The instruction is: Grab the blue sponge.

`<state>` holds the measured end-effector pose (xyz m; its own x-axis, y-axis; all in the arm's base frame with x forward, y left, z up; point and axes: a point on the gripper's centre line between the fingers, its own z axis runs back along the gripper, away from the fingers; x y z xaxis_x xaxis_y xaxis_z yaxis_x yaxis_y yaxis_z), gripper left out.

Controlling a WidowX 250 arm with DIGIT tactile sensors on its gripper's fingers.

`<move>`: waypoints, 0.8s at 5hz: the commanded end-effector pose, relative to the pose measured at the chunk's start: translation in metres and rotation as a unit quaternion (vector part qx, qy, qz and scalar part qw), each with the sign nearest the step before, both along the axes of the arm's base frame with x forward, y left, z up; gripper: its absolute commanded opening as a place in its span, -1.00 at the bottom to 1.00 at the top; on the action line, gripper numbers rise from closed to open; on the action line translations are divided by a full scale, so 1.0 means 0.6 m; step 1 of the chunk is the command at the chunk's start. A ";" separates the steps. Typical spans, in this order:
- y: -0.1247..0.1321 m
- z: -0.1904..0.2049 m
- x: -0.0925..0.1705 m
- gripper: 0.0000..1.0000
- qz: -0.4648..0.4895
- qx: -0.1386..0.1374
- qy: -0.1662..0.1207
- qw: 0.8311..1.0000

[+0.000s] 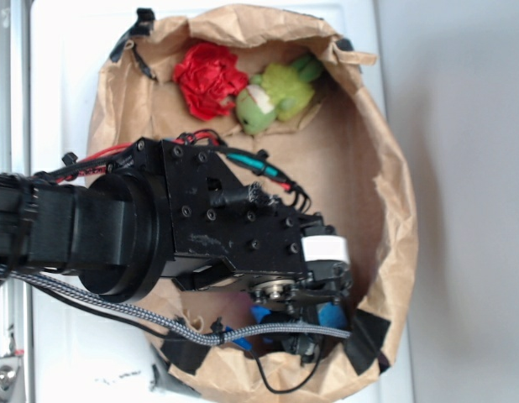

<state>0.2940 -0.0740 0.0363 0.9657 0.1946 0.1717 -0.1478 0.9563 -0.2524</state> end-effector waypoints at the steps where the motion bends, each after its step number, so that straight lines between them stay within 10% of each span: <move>1: -0.004 -0.014 0.009 -0.54 0.029 0.034 -0.043 0.998; 2: 0.013 0.017 0.012 -1.00 0.052 0.021 -0.045 0.997; 4: 0.069 0.133 0.016 -1.00 0.068 -0.035 -0.009 0.997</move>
